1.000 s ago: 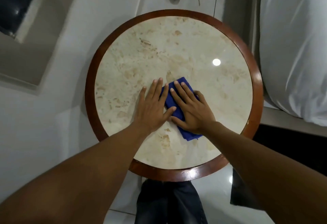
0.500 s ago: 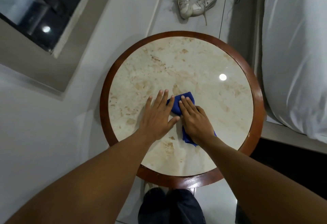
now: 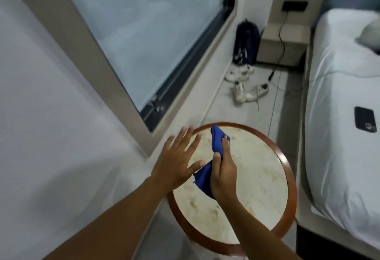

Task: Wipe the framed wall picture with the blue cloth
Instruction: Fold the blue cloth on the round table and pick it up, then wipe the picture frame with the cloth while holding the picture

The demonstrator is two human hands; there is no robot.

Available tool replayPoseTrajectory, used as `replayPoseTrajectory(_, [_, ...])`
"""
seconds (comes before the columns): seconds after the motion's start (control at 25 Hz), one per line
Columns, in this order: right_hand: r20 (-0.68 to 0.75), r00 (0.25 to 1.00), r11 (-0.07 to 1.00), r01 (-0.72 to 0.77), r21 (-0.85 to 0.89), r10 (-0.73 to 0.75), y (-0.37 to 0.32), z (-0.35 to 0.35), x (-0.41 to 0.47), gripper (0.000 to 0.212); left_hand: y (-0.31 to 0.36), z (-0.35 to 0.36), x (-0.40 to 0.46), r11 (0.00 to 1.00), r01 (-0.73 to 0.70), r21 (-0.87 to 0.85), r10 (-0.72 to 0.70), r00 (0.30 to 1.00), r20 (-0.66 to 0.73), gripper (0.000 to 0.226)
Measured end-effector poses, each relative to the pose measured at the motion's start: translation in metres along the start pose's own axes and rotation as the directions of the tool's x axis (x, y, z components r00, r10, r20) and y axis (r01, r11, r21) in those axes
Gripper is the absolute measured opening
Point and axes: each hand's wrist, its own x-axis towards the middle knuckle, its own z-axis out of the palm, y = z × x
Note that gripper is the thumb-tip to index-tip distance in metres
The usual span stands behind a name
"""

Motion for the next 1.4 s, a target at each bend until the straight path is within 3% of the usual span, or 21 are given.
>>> replayPoseTrajectory(0.24, [-0.080, 0.975, 0.947, 0.221, 0.234, -0.207, -0.218, 0.008, -0.028, 0.048, -0.030, -0.221, -0.093, 0.972, 0.192, 0.135, -0.140, 0.936, -0.322, 0.079])
replayPoseTrajectory(0.44, [-0.101, 0.953, 0.830, 0.298, 0.472, -0.285, -0.385, 0.043, -0.105, 0.042, -0.053, -0.368, -0.210, 0.860, 0.375, 0.347, -0.093, 0.783, -0.615, 0.079])
replayPoseTrajectory(0.6, [-0.053, 0.976, 0.726, 0.193, 0.660, -0.211, -0.496, 0.085, -0.185, 0.046, -0.086, -0.463, -0.329, 0.733, 0.552, 0.398, -0.094, 0.662, -0.744, 0.084])
replayPoseTrajectory(0.76, [0.050, 0.991, 0.700, 0.049, 0.713, -0.120, -0.587, 0.127, -0.227, 0.050, -0.132, -0.556, -0.438, 0.554, 0.712, 0.432, -0.084, 0.564, -0.822, 0.087])
replayPoseTrajectory(0.84, [0.067, 0.997, 0.738, -0.014, 0.675, -0.042, -0.615, 0.140, -0.227, 0.050, -0.155, -0.592, -0.481, 0.448, 0.780, 0.437, -0.132, 0.541, -0.831, 0.090])
replayPoseTrajectory(0.92, [0.077, 0.997, 0.813, -0.039, 0.580, -0.007, -0.631, 0.153, -0.219, 0.050, -0.173, -0.609, -0.503, 0.381, 0.779, 0.498, -0.150, 0.584, -0.798, 0.092])
replayPoseTrajectory(1.0, [0.048, 0.999, 0.883, -0.008, 0.470, -0.016, -0.637, 0.165, -0.214, 0.053, -0.180, -0.613, -0.501, 0.367, 0.747, 0.554, -0.129, 0.631, -0.765, 0.094])
replayPoseTrajectory(1.16, [0.007, 1.000, 0.933, 0.003, 0.360, -0.006, -0.643, 0.183, -0.211, 0.065, -0.184, -0.612, -0.492, 0.351, 0.789, 0.505, -0.113, 0.571, -0.813, 0.095])
replayPoseTrajectory(1.4, [0.073, 0.997, 0.947, -0.010, 0.321, -0.014, -0.641, 0.187, -0.206, 0.081, -0.181, -0.642, -0.499, 0.308, 0.787, 0.534, -0.087, 0.583, -0.808, 0.099])
